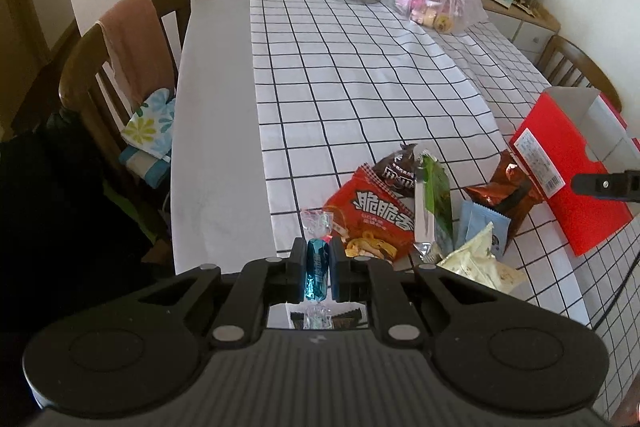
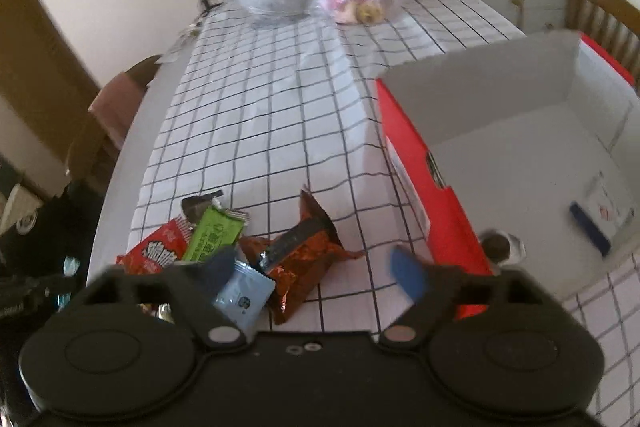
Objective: Organize snacks
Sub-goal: 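Grasp the brown-orange bag with the right tool while the left tool grasps the blue wrapped candy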
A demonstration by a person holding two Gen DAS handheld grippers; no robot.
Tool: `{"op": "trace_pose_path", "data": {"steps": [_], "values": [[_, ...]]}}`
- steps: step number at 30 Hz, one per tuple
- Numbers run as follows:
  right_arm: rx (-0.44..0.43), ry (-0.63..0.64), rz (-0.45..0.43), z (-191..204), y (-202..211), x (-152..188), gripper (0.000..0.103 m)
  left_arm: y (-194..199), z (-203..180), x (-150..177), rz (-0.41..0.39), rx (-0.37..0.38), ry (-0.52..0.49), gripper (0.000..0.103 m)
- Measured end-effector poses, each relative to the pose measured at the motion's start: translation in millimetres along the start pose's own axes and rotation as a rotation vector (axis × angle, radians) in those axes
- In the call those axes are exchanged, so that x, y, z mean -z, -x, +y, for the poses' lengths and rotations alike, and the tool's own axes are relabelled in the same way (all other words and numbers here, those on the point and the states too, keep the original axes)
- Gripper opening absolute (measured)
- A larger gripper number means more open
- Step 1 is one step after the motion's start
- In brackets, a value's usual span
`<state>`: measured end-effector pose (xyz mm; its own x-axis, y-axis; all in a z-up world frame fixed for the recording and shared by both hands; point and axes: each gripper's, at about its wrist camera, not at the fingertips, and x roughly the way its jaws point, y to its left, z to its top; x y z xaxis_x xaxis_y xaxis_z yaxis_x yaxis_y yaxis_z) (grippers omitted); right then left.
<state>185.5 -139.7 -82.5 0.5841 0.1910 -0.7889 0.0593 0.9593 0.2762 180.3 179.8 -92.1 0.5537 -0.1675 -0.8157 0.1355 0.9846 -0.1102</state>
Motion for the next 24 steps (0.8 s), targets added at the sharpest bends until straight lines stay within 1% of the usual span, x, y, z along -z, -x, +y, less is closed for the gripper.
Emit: {"op": "trace_pose_path", "data": {"steps": [2,6,8,10,12,16,19,21,23,24], "values": [[-0.016,-0.034,0.029,2.0,-9.8,0.6,0.086,0.1,0.0,1.8,0.002,0.0,0.0,0.011],[-0.009,-0.143,0.077,6.7,-35.7,0.0,0.085,-0.2,3.0,4.3,0.007,-0.006,0.002,0.011],[0.011,-0.195,0.089,9.9,-48.9,-1.3,0.085,-1.1,5.6,5.2,0.012,-0.01,0.005,0.011],[0.038,-0.248,0.102,9.2,-61.1,-2.8,0.083,-1.4,7.7,5.8,0.014,-0.009,0.008,0.011],[0.062,-0.321,0.122,4.7,-72.8,-4.1,0.077,-1.3,9.3,6.8,0.016,-0.008,0.01,0.011],[0.098,-0.419,0.14,-2.3,-89.9,-5.4,0.069,-2.0,13.2,8.7,0.021,-0.008,0.014,0.011],[0.102,-0.454,0.15,-1.8,-96.9,-4.2,0.062,-1.9,15.7,9.1,0.024,-0.009,0.018,0.011],[0.099,-0.454,0.152,-0.1,-99.2,-2.8,0.05,-2.4,16.7,9.2,0.026,-0.007,0.02,0.011],[0.106,-0.435,0.152,2.7,-100.0,-2.8,0.043,-3.0,17.1,9.7,0.026,-0.007,0.02,0.011],[0.104,-0.427,0.149,3.1,-99.5,-2.6,0.042,-3.4,17.3,9.6,0.028,-0.006,0.022,0.011]]}}
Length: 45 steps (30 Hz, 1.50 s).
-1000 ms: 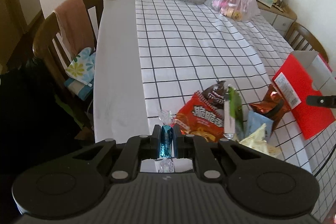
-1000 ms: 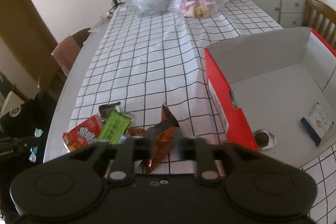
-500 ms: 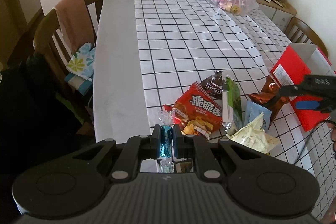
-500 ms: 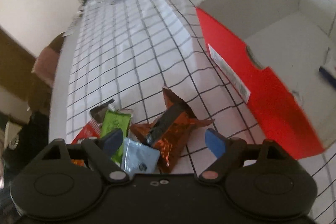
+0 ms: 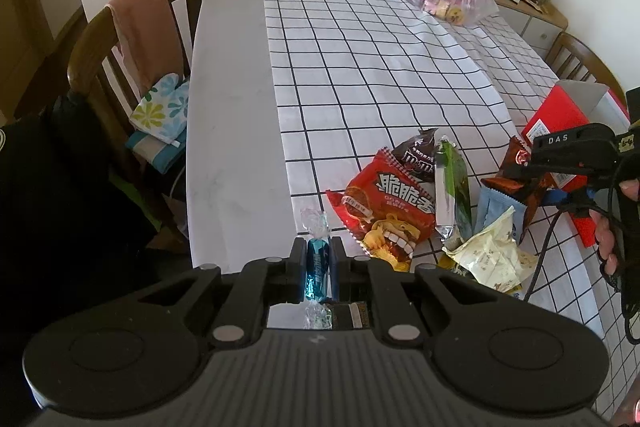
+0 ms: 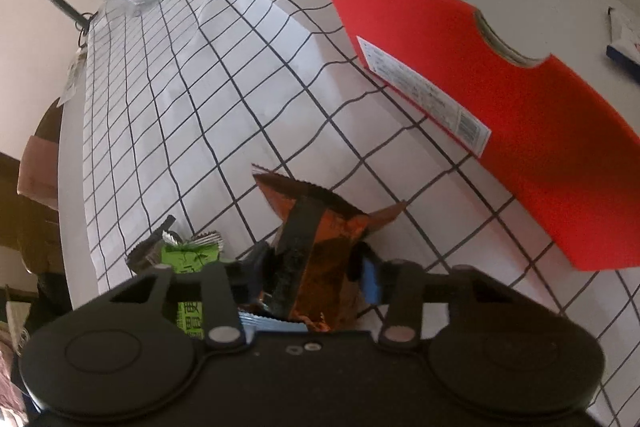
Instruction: Organize snacks
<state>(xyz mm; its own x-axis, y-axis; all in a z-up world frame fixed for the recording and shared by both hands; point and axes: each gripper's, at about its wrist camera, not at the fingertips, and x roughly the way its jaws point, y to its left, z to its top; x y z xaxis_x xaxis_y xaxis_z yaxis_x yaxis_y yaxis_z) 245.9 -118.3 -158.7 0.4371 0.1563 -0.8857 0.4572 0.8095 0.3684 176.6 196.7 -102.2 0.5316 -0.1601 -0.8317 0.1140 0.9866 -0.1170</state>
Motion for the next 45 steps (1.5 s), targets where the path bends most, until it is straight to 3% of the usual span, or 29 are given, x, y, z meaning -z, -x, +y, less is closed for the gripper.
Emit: {"op": "trace_pose_path", "data": {"steps": [11,20,28,38,45], "values": [[-0.022,0.096,-0.071,-4.6,43.2,-7.1,0.039,7.7,-9.7,-4.1,-0.016,0.007,0.005,0.011],[-0.071,0.224,-0.121,-16.1,104.3,-15.6,0.039,30.3,-47.4,-18.0,-0.062,0.044,-0.008,0.011],[-0.104,0.308,-0.145,-48.1,147.7,-36.0,0.039,42.8,-108.1,-33.5,-0.087,0.09,-0.014,0.011],[-0.127,0.443,-0.155,-111.0,184.3,-75.8,0.039,43.5,-210.7,-57.3,-0.106,0.143,-0.024,0.011],[-0.124,0.436,-0.179,-163.8,194.2,-113.7,0.039,29.3,-278.6,-67.3,-0.111,0.16,-0.041,0.011]]}}
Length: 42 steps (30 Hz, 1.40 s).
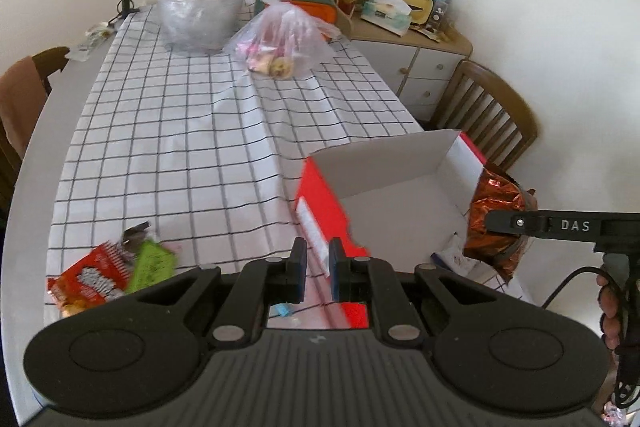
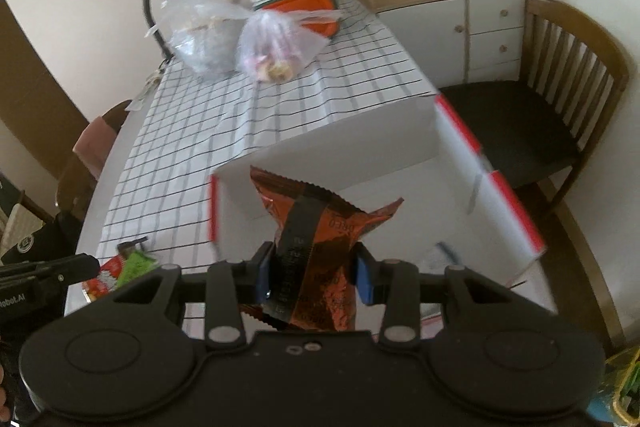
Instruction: Organize snacks
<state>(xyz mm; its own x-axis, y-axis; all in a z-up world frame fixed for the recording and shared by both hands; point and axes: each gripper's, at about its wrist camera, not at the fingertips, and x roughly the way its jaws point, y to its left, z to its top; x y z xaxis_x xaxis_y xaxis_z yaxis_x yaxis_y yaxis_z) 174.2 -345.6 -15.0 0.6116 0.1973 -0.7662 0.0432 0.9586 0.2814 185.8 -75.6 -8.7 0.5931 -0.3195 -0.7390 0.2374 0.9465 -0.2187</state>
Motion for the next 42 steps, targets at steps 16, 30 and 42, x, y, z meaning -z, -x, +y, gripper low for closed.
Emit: {"op": "trace_pose_path", "data": {"steps": [16,30,42], "values": [[-0.055,-0.01,0.037,-53.6,-23.7,-4.5,0.04,-122.2,27.8,28.5,0.262,-0.141,0.296,0.05],[-0.054,-0.025,0.049,-75.3,-35.2,-7.0,0.032,-168.8,25.9,44.6,0.299,-0.253,0.336,0.024],[-0.09,-0.026,0.05,-79.4,-38.5,-13.4,0.029,-133.7,23.9,38.6,0.246,-0.227,0.348,0.012]]}}
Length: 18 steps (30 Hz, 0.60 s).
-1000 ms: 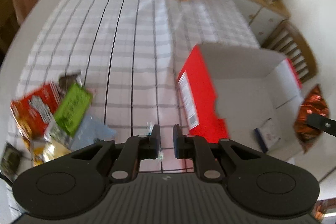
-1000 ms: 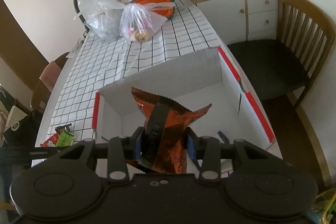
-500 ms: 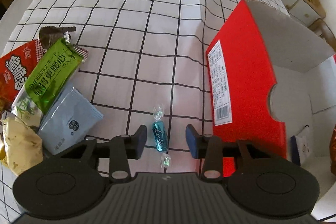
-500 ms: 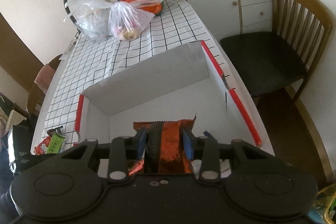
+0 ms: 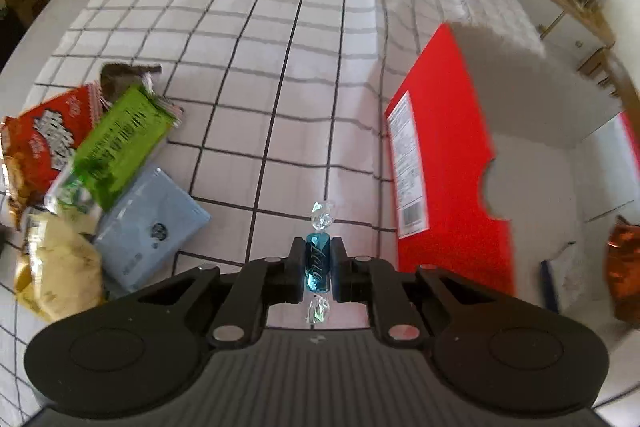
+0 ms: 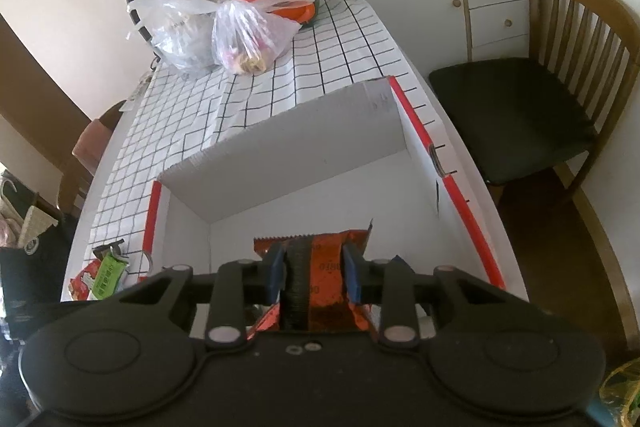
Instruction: Organize snacks
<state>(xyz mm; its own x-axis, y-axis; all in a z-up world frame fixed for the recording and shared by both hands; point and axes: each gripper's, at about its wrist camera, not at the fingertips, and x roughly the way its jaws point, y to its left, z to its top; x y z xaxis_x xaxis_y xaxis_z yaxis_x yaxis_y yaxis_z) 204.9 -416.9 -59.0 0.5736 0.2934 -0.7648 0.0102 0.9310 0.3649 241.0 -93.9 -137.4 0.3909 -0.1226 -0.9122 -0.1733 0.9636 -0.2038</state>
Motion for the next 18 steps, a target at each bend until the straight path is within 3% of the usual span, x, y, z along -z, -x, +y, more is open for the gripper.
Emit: {"op": "trace_pose_path", "data": {"steps": [9,18], "values": [[-0.014,-0.007,-0.021,-6.5,2.1,-6.7,0.028,75.7,-20.3,-10.3,-0.091,0.103,-0.019,0.012],[0.028,-0.005,-0.029,-25.7,0.2,-14.5,0.027,71.4,-83.5,-16.4,-0.084,0.158,-0.134,0.012]]}}
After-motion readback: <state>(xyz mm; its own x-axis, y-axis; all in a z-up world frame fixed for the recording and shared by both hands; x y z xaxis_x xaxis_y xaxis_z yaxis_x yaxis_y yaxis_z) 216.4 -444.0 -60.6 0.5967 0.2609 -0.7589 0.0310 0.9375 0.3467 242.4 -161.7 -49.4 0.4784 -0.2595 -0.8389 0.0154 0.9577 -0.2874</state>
